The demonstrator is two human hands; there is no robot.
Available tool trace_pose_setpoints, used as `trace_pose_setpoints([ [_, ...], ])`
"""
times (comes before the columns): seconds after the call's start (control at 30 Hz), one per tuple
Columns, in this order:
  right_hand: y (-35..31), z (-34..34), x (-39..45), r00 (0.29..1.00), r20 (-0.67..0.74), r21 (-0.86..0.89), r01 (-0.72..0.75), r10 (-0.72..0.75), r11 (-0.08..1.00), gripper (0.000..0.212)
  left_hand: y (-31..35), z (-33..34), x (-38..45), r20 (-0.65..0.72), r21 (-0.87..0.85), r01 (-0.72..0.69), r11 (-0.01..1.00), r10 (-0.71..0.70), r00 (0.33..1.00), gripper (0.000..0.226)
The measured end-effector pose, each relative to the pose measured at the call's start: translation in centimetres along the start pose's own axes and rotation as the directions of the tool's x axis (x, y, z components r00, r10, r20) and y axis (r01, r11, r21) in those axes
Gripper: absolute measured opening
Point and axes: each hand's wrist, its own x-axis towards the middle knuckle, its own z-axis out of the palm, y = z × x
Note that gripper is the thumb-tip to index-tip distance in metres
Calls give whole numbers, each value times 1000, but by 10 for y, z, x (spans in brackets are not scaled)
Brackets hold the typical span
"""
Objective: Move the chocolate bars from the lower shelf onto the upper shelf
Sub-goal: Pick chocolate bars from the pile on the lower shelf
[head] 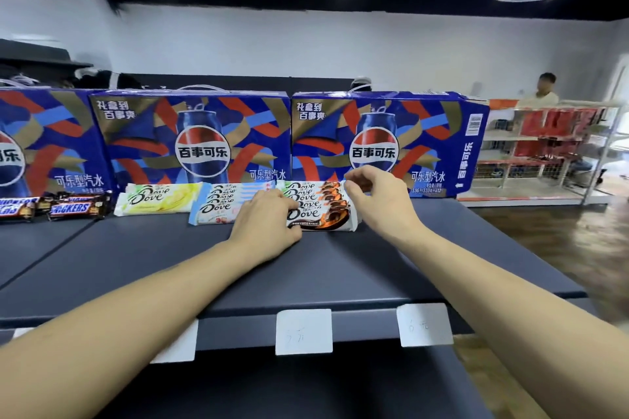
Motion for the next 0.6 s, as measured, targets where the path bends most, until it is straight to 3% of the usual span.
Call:
trace_pose_setpoints([
  [0.4, -52, 20, -53, 996, 86, -36, -26, 29, 999, 25, -23, -23, -37, -78, -74, -98, 992, 92, 993, 46],
  [0.6, -100, 49, -92, 989, 144, -128, -13, 32, 992, 40, -57, -49, -86, -13, -119, -168, 979, 168, 986, 49],
])
